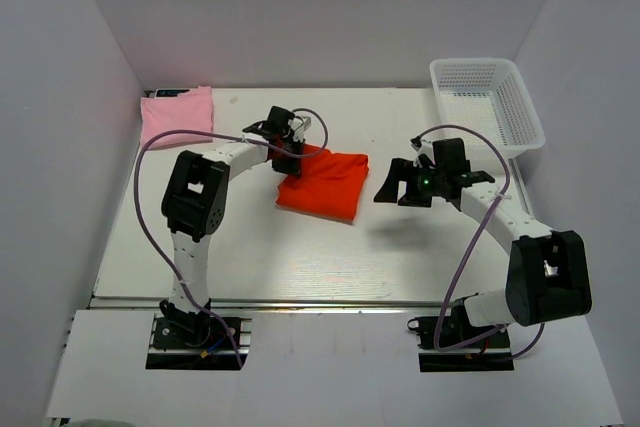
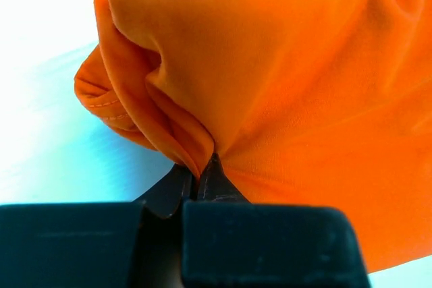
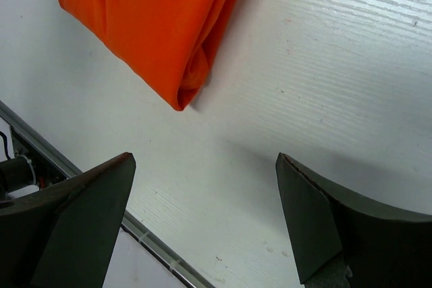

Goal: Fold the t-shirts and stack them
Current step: Put the neatly folded tshirt into the corner of the board with the left arm

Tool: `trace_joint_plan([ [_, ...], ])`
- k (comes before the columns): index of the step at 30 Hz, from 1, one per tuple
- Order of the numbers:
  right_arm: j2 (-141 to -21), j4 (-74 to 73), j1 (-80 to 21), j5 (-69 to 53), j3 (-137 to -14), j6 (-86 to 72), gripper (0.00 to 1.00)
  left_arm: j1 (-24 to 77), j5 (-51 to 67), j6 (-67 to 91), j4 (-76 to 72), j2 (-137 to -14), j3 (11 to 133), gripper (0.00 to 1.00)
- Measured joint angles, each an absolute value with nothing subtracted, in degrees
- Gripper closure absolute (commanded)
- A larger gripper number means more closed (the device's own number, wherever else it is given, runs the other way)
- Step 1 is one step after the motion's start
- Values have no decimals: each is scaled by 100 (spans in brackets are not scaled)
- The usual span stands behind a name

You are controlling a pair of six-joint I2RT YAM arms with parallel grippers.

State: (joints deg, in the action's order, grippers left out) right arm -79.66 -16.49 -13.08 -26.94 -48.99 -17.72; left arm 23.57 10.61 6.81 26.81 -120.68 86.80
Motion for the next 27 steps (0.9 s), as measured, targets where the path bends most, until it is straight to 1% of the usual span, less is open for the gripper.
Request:
trace_joint_plan([
  [7, -7894, -1649, -1302, -2672, -4794, -1750, 10, 2185, 458, 174, 3336, -11966, 9288, 100],
  [13, -7948, -1649, -1286, -2722, -4799, -1728, 10, 1741, -152, -169, 3632, -11590, 9885, 100],
  [21, -8449, -1658, -1282, -2888, -5159, -1597, 10, 952, -812, -764, 3865, -11559, 10715, 100],
  [27, -8842, -1640, -1282, -3107, -5426, -1579, 10, 539, -1151, -1365, 3638, -11557, 10871, 100],
])
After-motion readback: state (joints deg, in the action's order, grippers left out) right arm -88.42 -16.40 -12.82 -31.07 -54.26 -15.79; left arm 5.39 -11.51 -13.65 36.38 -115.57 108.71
